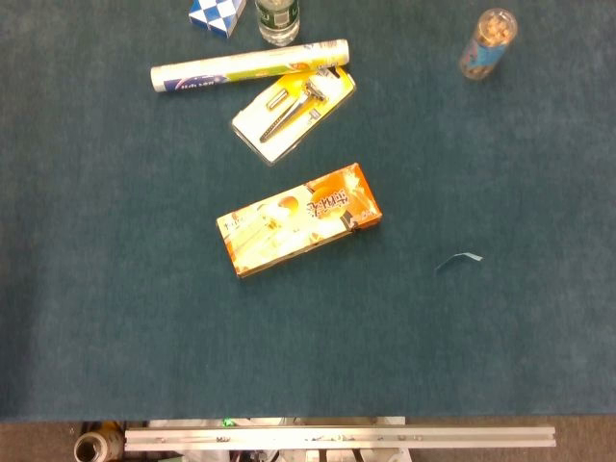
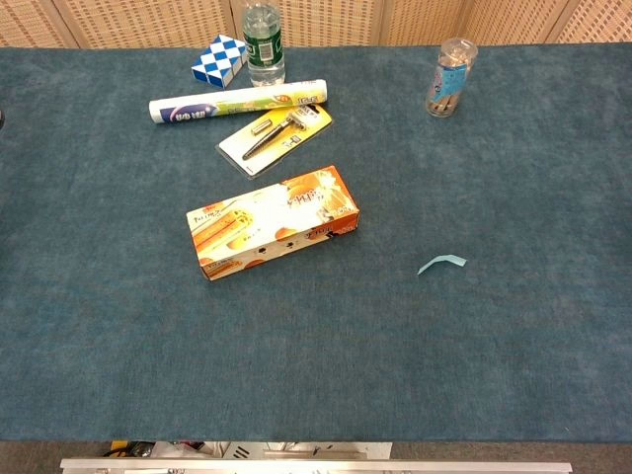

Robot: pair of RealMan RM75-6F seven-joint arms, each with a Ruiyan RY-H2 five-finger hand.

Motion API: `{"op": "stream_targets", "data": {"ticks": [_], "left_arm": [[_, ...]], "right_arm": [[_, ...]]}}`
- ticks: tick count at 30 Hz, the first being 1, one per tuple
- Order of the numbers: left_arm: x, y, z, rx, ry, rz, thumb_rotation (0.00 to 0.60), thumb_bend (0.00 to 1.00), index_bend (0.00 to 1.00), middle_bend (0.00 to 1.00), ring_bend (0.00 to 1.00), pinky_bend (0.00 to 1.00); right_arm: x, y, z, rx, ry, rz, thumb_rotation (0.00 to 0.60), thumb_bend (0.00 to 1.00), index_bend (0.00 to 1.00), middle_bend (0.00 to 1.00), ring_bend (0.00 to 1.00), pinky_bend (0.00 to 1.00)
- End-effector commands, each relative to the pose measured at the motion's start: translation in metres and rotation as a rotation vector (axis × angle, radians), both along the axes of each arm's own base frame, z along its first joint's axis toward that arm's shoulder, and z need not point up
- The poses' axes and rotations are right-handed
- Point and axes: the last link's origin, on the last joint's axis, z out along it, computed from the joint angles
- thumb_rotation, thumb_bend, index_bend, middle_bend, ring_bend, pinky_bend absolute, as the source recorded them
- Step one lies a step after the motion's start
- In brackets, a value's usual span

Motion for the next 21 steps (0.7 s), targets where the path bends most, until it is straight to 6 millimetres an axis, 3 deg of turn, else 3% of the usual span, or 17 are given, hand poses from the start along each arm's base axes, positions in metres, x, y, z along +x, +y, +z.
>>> {"op": "stream_targets", "data": {"ticks": [1, 9, 12, 15, 18, 21], "left_arm": [[-0.001, 0.001, 0.0, -0.001, 0.002, 0.002, 0.6, 0.12, 0.01, 0.08, 0.11, 0.05], [0.001, 0.002, 0.0, 0.001, -0.002, -0.008, 0.6, 0.12, 0.01, 0.08, 0.11, 0.05], [0.002, 0.002, -0.001, -0.005, -0.001, -0.012, 0.6, 0.12, 0.01, 0.08, 0.11, 0.05], [0.002, 0.001, -0.001, -0.004, -0.001, -0.013, 0.6, 0.12, 0.01, 0.08, 0.11, 0.05], [0.0, 0.0, 0.001, 0.004, -0.003, -0.006, 0.6, 0.12, 0.01, 0.08, 0.11, 0.05], [-0.001, -0.002, 0.002, 0.009, -0.007, -0.002, 0.6, 0.12, 0.01, 0.08, 0.11, 0.05]], "right_arm": [[0.003, 0.001, 0.0, 0.003, -0.025, 0.012, 0.6, 0.05, 0.29, 0.42, 0.36, 0.43], [0.023, -0.003, -0.01, 0.073, -0.016, 0.124, 0.6, 0.05, 0.33, 0.45, 0.41, 0.46], [0.033, -0.012, -0.019, 0.122, 0.027, 0.18, 0.6, 0.05, 0.39, 0.53, 0.55, 0.68], [0.043, -0.024, -0.031, 0.181, 0.069, 0.223, 0.6, 0.05, 0.44, 0.71, 0.74, 0.92], [0.052, -0.036, -0.047, 0.252, 0.105, 0.251, 0.6, 0.06, 0.53, 0.86, 0.92, 1.0], [0.057, -0.047, -0.066, 0.326, 0.147, 0.26, 0.6, 0.06, 0.56, 0.92, 0.99, 1.0]]}}
